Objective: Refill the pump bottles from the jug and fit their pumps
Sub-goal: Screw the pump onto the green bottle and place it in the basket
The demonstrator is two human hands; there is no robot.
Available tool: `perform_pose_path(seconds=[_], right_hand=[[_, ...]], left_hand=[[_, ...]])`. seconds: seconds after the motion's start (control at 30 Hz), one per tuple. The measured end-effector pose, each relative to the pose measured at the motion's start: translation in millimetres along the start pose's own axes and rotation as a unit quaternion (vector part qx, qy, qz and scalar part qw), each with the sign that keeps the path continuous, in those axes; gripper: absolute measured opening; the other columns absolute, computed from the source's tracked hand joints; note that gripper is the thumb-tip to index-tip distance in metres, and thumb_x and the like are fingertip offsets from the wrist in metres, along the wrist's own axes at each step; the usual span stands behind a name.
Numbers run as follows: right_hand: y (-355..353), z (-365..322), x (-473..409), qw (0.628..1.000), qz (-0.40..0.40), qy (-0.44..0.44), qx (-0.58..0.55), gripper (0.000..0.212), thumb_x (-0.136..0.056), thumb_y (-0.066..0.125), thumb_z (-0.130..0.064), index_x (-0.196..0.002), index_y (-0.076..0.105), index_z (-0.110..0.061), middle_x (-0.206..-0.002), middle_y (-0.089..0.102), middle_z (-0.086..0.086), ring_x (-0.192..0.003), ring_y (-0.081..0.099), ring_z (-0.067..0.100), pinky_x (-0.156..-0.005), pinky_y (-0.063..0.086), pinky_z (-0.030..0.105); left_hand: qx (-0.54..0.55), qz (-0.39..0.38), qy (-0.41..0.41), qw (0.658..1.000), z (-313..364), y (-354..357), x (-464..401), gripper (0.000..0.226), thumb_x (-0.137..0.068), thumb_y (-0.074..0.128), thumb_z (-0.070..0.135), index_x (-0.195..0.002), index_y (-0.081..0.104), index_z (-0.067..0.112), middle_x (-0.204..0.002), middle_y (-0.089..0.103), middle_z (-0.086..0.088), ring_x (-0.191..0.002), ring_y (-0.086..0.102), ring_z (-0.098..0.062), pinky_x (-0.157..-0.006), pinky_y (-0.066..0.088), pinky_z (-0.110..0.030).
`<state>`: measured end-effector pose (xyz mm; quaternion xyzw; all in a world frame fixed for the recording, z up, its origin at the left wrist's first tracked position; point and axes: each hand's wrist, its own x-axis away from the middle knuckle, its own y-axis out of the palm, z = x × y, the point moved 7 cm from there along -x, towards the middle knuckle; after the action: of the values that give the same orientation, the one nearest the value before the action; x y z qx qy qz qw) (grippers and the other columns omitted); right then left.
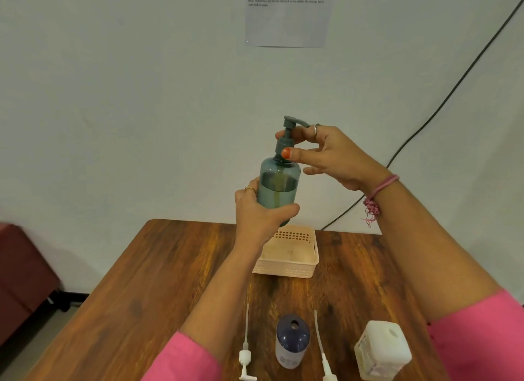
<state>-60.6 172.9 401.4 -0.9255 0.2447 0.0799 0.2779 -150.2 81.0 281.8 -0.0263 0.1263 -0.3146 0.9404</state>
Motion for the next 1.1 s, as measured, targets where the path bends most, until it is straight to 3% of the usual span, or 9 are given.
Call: perform_pose_path(seconds=[0.2,0.33,0.47,0.57,0.7,0.93,1.1], right_hand=[[3.3,4.2,-1.4,1.0,0.019,0.01,-0.013,0.031,-0.083,0.072,-0.024,-0.111,0.061,-0.024,-0.114,0.064,-0.005,-0.105,0.066,0.022,-0.092,0.051,0.053],[7.4,4.9,-1.3,0.999,0.042,-0.004,-0.005,0.026,-0.081,0.074,-0.027,-0.103,0.06,-0.024,-0.113,0.063,-0.001,-0.1,0.067,0.025,-0.09,0.053,0.051],[9.6,5.4,0.8,1.0,-0.01,0.015,-0.005,0.049,-0.083,0.071,-0.03,-0.128,0.053,-0.027,-0.128,0.057,-0.009,-0.108,0.064,0.017,-0.096,0.05,0.051],[11.4,4.3,3.1,0.998,-0.053,0.021,-0.002,0.04,-0.089,0.065,-0.026,-0.126,0.055,-0.035,-0.125,0.062,-0.013,-0.115,0.06,0.01,-0.099,0.047,0.052],[9.9,3.0,1.3,1.0,0.002,0.01,-0.004,0.029,-0.081,0.074,-0.025,-0.109,0.067,-0.031,-0.111,0.068,-0.005,-0.107,0.065,0.018,-0.094,0.051,0.053],[16.7,4.1,1.2,0.998,0.06,0.005,0.011,0.036,-0.074,0.08,-0.023,-0.107,0.068,-0.014,-0.1,0.068,0.0,-0.095,0.068,0.02,-0.089,0.055,0.044],[16.3,8.3,1.7,0.993,0.118,0.009,0.017,0.036,-0.067,0.085,-0.033,-0.095,0.068,-0.018,-0.09,0.068,-0.004,-0.091,0.069,0.019,-0.087,0.055,0.046]], left_hand=[[0.004,0.001,-0.003,1.0,-1.0,-2.0,1.6,0.08,-0.061,0.087,0.026,-0.13,0.047,0.023,-0.121,0.042,-0.001,-0.105,0.056,-0.02,-0.071,0.06,-0.028],[0.007,-0.001,-0.004,1.0,-2.9,-3.0,2.2,0.08,-0.057,0.087,0.029,-0.127,0.049,0.023,-0.122,0.044,-0.003,-0.106,0.057,-0.021,-0.073,0.062,-0.035],[0.004,0.0,-0.004,1.0,-3.6,-5.0,2.6,0.079,-0.06,0.087,0.026,-0.129,0.048,0.022,-0.121,0.042,-0.002,-0.105,0.056,-0.02,-0.074,0.061,-0.035],[0.007,-0.006,-0.004,1.0,-5.6,-5.8,2.0,0.082,-0.055,0.086,0.031,-0.127,0.049,0.023,-0.122,0.045,-0.004,-0.105,0.058,-0.021,-0.073,0.062,-0.036],[0.003,-0.009,-0.005,1.0,-7.4,-6.0,1.7,0.081,-0.057,0.087,0.029,-0.128,0.048,0.023,-0.121,0.045,-0.003,-0.106,0.057,-0.022,-0.074,0.062,-0.036],[0.006,0.007,0.002,1.0,-15.4,-8.4,4.9,0.08,-0.051,0.086,0.033,-0.123,0.052,0.023,-0.119,0.046,-0.004,-0.103,0.059,-0.02,-0.067,0.062,-0.033],[0.01,0.004,0.0,1.0,-17.9,-7.1,3.9,0.082,-0.048,0.085,0.037,-0.122,0.053,0.024,-0.118,0.049,-0.005,-0.103,0.06,-0.021,-0.066,0.062,-0.034]])
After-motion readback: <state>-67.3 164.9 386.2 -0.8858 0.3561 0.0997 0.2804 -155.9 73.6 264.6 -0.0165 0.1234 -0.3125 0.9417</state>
